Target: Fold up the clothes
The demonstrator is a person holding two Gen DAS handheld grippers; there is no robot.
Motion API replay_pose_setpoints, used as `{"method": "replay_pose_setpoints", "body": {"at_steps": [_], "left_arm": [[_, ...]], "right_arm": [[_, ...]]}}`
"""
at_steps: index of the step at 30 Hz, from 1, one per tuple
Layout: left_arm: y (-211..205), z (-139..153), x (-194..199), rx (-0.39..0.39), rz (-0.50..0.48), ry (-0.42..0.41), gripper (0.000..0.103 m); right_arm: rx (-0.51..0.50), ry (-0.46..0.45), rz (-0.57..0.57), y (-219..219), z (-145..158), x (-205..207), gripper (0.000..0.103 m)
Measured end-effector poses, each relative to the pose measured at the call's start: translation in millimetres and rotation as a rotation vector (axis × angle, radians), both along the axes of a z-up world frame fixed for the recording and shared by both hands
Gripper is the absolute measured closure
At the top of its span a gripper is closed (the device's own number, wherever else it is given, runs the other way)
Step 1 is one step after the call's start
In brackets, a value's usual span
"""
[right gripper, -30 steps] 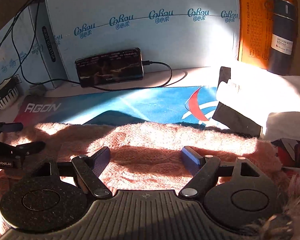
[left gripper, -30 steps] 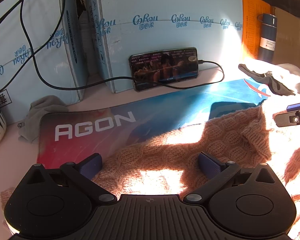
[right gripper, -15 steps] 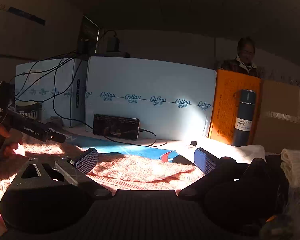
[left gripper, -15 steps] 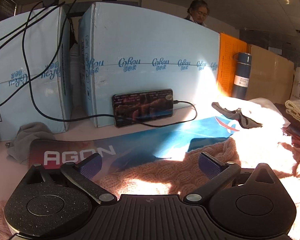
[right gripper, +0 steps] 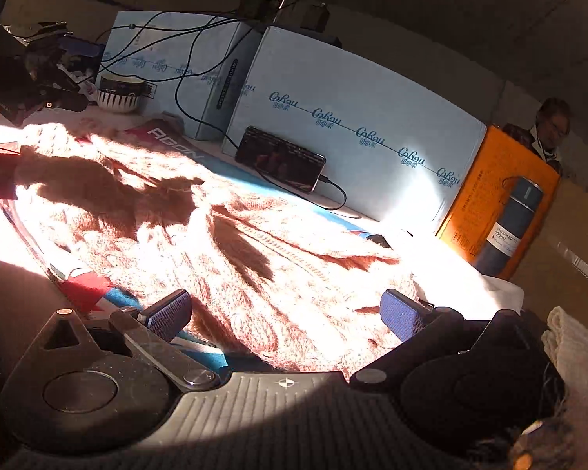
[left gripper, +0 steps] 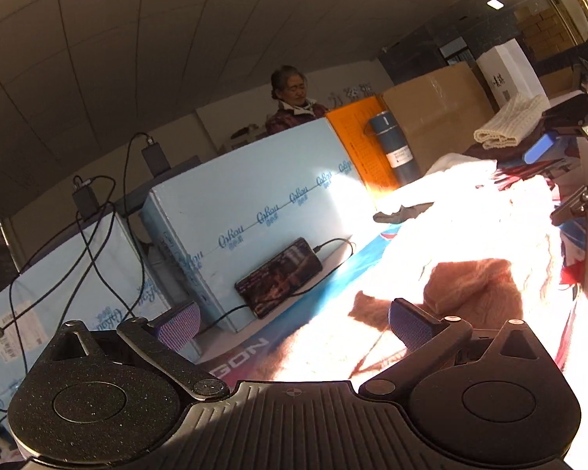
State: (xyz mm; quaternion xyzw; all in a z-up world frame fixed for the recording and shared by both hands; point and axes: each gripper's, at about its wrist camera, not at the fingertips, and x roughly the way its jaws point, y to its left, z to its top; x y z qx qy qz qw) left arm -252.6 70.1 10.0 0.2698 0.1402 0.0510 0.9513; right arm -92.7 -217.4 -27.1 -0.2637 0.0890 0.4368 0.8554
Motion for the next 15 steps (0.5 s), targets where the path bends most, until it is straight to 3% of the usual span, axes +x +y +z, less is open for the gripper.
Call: {"method": "replay_pose_setpoints", "body": {"at_steps": [6,10,15], "left_arm": [[-14,-14,-20,0.014,-0.037,0.208,0.0],[-26,-22,-13,0.01,-0.055,0.219,0.0],[-46,-26,-2,-0.033,-0.158,0.182,0.0]], "right_arm": [[-0.11,-0.056,0.099,16,-5,-4,0.0],[-0.155,-0.106,0.138,24,-5,-8,0.0],[-0.185,-0.142,0.209,22,-3,-20,0.0]]}}
